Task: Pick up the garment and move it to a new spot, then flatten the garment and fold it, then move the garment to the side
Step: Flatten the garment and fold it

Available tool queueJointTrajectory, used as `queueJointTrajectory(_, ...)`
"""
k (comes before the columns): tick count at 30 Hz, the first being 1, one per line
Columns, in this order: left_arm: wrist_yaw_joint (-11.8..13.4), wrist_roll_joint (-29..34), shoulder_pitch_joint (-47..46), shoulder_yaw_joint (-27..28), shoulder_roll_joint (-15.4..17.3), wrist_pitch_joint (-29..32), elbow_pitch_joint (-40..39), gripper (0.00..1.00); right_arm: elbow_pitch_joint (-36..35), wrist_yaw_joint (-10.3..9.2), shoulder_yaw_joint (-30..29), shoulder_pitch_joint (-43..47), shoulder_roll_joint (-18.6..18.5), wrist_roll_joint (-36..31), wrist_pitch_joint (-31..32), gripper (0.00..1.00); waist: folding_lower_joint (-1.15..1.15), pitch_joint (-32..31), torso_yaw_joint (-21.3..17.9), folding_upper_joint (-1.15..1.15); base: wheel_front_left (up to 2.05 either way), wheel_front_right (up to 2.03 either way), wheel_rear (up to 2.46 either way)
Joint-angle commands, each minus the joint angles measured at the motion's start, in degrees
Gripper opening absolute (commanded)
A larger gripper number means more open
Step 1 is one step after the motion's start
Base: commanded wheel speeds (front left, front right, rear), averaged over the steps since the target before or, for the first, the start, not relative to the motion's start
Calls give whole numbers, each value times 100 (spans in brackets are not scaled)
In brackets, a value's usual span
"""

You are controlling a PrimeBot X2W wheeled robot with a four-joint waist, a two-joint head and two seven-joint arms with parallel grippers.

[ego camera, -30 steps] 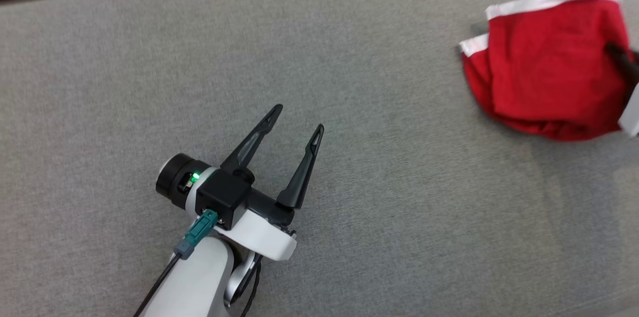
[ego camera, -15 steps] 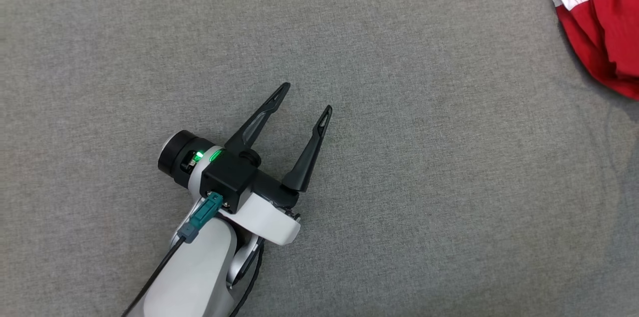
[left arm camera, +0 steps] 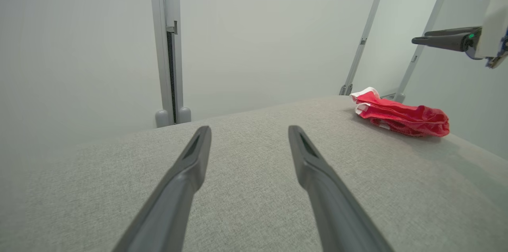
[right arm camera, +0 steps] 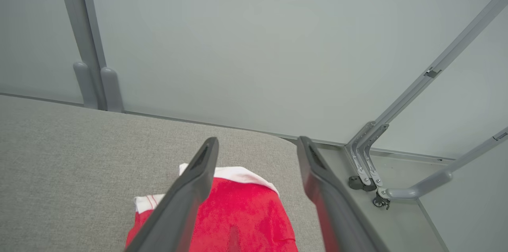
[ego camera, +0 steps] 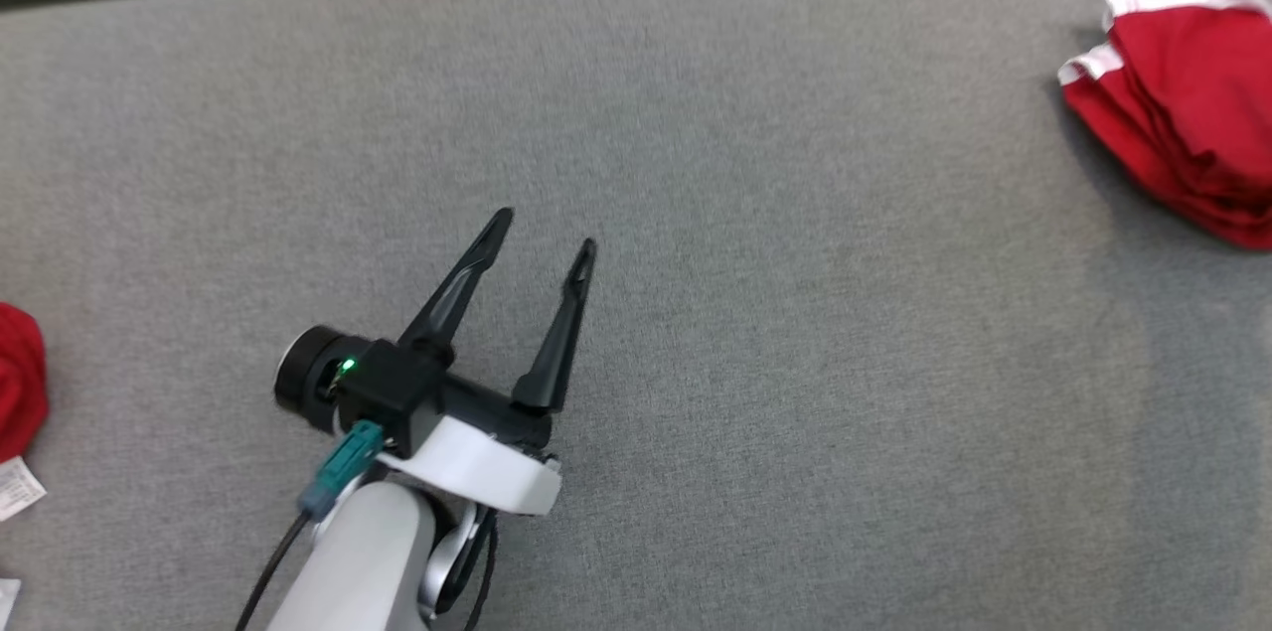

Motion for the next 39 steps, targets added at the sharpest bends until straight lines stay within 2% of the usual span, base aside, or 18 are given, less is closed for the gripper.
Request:
queueJointTrajectory(1, 21, -46, 113, 95, 21, -2, -40, 100, -71, -1, -11, 172, -6, 53, -90, 100, 0, -436, 37, 0, 0, 0, 0)
queueJointTrajectory(7, 115, -102, 679, 611, 60, -1, -170, 100, -607, -1, -163, 700, 164, -29, -254, 100, 0, -1211, 180, 0, 0, 0, 0)
queueJointTrajectory(12, 166, -110, 1128, 974, 99, -1, -278, 100, -1472, -1, -945, 1639, 391, 95, -256, 100, 0, -1719, 360, 0, 0, 0, 0)
queueJointTrajectory(16, 245, -132, 1445, 1235, 89, -1, -314, 100, -2246, -1, -1602, 2587, 595, -116, -254, 100, 0, -1997, 481, 0, 0, 0, 0)
queueJointTrajectory(23, 371, -155, 1768, 1472, 73, -1, -255, 100, -3735, -1, -2511, 4227, 1061, -713, -254, 100, 0, -2163, 614, 0, 0, 0, 0)
queueJointTrajectory(29, 496, -53, 1866, 1658, 51, -1, -212, 100, -4468, -1, -3218, 5354, 1589, -1082, -255, 100, 0, -2174, 660, 0, 0, 0, 0)
queueJointTrajectory(35, 510, -16, 1988, 1793, 21, -1, -271, 100, -5020, 0, -3424, 5971, 2051, -1520, -256, 100, 0, -2168, 591, 0, 0, 0, 0)
queueJointTrajectory(39, 534, 11, 2028, 1814, 7, -1, -312, 100, -5185, 0, -3457, 6149, 2163, -1665, -255, 100, 0, -2166, 559, 0, 0, 0, 0)
